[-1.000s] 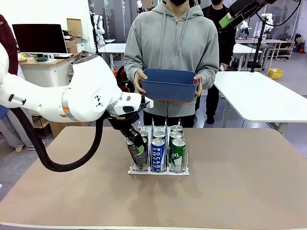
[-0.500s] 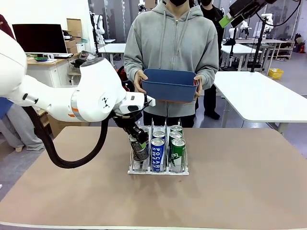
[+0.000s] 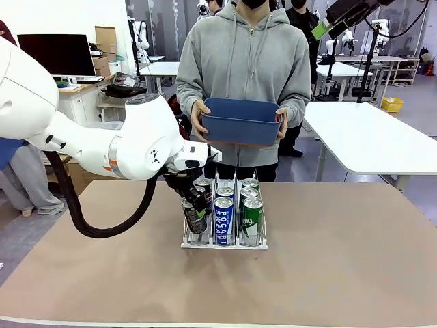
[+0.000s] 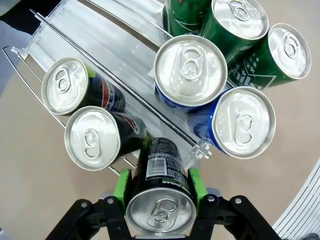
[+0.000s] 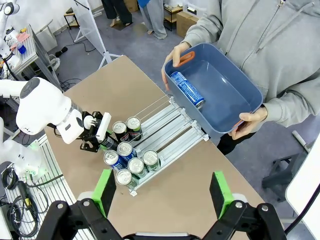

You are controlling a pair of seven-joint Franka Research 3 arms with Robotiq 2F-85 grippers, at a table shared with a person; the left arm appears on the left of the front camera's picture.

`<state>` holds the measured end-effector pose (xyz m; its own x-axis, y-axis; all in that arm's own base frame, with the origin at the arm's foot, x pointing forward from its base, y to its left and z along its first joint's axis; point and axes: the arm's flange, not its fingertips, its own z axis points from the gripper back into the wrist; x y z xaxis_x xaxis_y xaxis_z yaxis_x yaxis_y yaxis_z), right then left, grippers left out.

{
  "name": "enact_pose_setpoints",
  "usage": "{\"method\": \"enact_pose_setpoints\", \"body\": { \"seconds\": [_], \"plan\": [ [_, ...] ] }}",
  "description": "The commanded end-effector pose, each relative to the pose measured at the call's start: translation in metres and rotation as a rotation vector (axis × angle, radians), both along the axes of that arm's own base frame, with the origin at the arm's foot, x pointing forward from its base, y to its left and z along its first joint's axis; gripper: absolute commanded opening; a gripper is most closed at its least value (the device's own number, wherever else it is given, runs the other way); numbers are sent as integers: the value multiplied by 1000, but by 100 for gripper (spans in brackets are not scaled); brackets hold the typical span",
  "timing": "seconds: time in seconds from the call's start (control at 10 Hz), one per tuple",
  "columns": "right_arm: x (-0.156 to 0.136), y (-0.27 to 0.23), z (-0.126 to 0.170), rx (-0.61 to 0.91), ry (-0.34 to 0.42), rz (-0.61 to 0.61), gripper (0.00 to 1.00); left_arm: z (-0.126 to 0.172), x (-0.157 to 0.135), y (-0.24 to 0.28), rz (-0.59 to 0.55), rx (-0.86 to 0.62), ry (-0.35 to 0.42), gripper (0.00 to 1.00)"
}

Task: Fill the beverage cans into the dispenser.
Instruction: Place the picked Pepsi coke in the line of the Automatic Can Dispenser with the same cans.

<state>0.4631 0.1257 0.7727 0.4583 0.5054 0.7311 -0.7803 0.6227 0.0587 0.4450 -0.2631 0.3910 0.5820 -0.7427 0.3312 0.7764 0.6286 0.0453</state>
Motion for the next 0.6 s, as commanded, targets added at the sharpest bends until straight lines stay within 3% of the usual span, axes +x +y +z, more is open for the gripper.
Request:
{"method": "enact_pose_setpoints", "body": {
  "seconds": [0.0,0.2,0.3,0.4,0.5],
  "plan": [
    [-2,0,-3,9,2,4,100,-5,17,7,13,16,-5,58],
    [-2,0,-3,9,2,4,100,-14,16,3,7,-1,82,58],
    [-2,0,-3,9,2,4,100,-13,17,6,-30,16,82,58],
    [-2,0,-3,9,2,4,100,-12,16,7,-35,21,91,75],
    [-2,0,-3,9,2,4,100,-8,13,8,-17,10,93,78]
  ]
}}
